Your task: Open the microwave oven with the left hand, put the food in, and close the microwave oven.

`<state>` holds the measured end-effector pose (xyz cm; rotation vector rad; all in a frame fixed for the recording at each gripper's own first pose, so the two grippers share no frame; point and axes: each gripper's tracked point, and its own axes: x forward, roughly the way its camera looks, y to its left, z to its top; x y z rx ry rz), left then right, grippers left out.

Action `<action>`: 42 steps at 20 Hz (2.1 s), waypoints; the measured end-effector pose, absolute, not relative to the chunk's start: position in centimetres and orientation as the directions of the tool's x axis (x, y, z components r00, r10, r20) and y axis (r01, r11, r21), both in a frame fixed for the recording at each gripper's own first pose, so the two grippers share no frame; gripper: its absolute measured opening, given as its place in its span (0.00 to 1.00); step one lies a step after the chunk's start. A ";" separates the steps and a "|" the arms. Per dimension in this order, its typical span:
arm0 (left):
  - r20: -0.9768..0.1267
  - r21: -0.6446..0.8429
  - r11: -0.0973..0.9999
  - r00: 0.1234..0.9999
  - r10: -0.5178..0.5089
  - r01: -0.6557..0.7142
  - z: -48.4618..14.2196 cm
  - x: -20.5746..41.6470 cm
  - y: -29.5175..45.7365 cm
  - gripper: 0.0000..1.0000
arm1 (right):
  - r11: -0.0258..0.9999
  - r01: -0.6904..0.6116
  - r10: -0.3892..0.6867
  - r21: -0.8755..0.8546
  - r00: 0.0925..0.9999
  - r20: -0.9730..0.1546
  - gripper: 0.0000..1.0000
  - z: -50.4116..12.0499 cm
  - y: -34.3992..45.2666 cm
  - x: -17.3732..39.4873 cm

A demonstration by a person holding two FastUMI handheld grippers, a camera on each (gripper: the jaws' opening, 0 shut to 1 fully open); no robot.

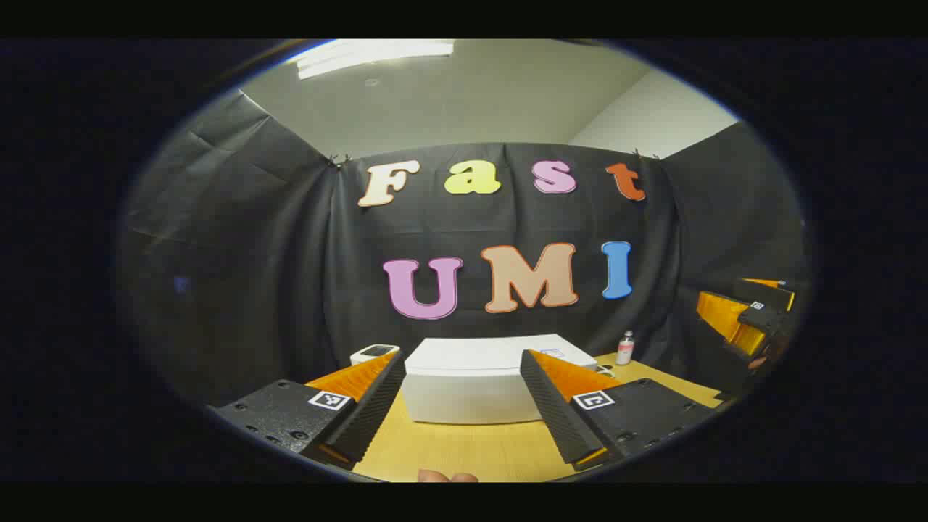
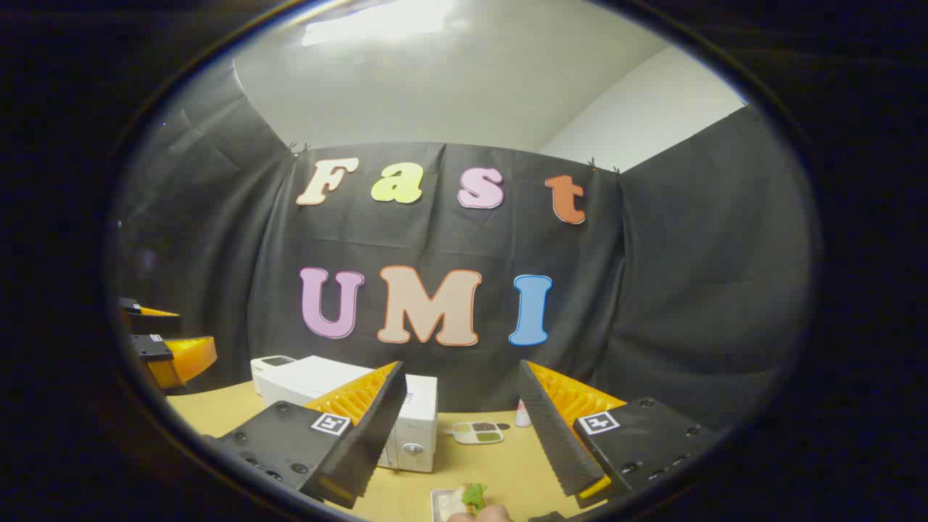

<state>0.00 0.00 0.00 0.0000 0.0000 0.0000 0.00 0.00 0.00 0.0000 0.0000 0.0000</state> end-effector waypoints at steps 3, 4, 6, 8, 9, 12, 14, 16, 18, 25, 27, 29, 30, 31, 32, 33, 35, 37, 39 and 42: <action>-0.006 -0.015 1.000 1.000 -0.007 0.007 -0.3 0.0 -0.3 0.96 | 1.000 0.014 -0.013 -0.028 1.000 0.005 0.97 0.1 -0.6 -0.2; -0.008 -0.008 1.000 1.000 -0.009 0.009 -0.5 0.2 -0.3 0.93 | 0.999 0.015 -0.014 -0.033 1.000 0.006 0.97 0.0 -0.7 -0.2; -0.012 0.003 1.000 1.000 -0.015 0.015 -0.7 0.2 -0.4 0.93 | 0.999 0.015 -0.015 -0.031 1.000 -0.001 0.96 -0.2 -0.7 -0.1; -0.006 -0.002 1.000 1.000 -0.020 0.020 -0.5 0.2 -0.6 0.93 | 0.999 0.020 -0.020 -0.036 1.000 -0.002 0.96 -0.3 -0.9 0.0; -0.005 -0.002 1.000 1.000 -0.019 0.019 -0.5 0.3 -0.7 0.93 | 0.999 0.022 -0.022 -0.042 1.000 -0.002 0.96 -0.2 -1.1 0.1; -0.005 0.007 1.000 1.000 -0.015 0.015 -0.7 0.5 -0.7 0.93 | 0.999 0.027 -0.027 -0.045 1.000 -0.004 0.97 -0.4 -1.3 0.3; -0.001 0.014 1.000 1.000 -0.013 0.013 -0.6 0.6 -0.7 0.93 | 0.999 0.024 -0.025 -0.042 1.000 -0.013 0.96 -0.7 -1.2 0.4; -0.006 0.013 1.000 1.000 -0.015 0.015 -0.7 0.6 -0.8 0.93 | 0.998 0.023 -0.023 -0.050 1.000 -0.012 0.96 -0.7 -1.2 0.4; -0.007 0.012 1.000 1.000 -0.016 0.017 -0.8 0.6 -1.0 0.94 | 0.998 0.017 -0.018 -0.057 1.000 -0.009 0.97 -0.7 -0.9 0.4; -0.007 0.003 1.000 1.000 -0.014 0.014 -1.1 0.9 -1.4 0.93 | 0.999 0.004 -0.004 -0.055 1.000 -0.002 0.96 -0.9 -0.5 0.7; -0.014 0.012 1.000 1.000 -0.021 0.021 -1.6 1.1 -1.6 0.93 | 0.998 0.004 -0.004 -0.058 1.000 0.001 0.96 -0.8 -0.5 0.9; -0.031 0.021 0.999 0.999 -0.029 0.030 -2.6 1.4 -1.7 0.93 | 0.999 0.006 -0.006 -0.051 1.000 0.002 0.96 -0.7 -0.7 0.9; -0.043 0.019 0.999 0.999 -0.030 0.031 -3.3 1.8 -1.6 0.94 | 0.999 0.005 -0.005 -0.048 1.000 0.003 0.97 -0.7 -0.7 1.0; -0.053 0.011 0.999 0.998 -0.034 0.034 -4.0 2.3 -1.8 0.96 | 0.999 0.004 -0.004 -0.049 1.000 0.004 0.97 -0.6 -0.9 0.9; -0.061 0.004 0.999 0.997 -0.041 0.041 -4.8 2.8 -2.1 0.96 | 0.999 0.004 -0.004 -0.053 1.000 0.005 0.97 -0.6 -1.1 0.9; -0.068 0.009 0.998 0.996 -0.060 0.061 -5.8 3.6 -2.7 0.95 | 0.998 0.001 -0.001 -0.058 1.000 0.001 0.97 -0.7 -1.1 1.0; -0.063 0.046 0.995 0.994 -0.089 0.092 -8.0 5.4 -3.8 0.96 | 0.998 -0.008 0.007 -0.059 1.000 -0.026 0.96 -1.6 -1.3 1.1; -0.088 0.063 0.988 0.987 -0.137 0.143 -11.2 7.5 -5.8 0.96 | 0.998 -0.024 0.021 -0.052 0.998 -0.053 0.96 -2.2 -1.3 1.1; -0.122 0.084 0.980 0.978 -0.171 0.182 -14.4 9.3 -7.9 0.96 | 0.997 -0.025 0.021 -0.069 0.998 -0.060 0.98 -2.0 -2.0 1.1; -0.178 0.130 0.968 0.966 -0.190 0.214 -18.5 12.0 -10.6 0.97 | 0.993 -0.004 -0.004 -0.119 0.998 -0.062 0.97 -1.9 -3.7 0.9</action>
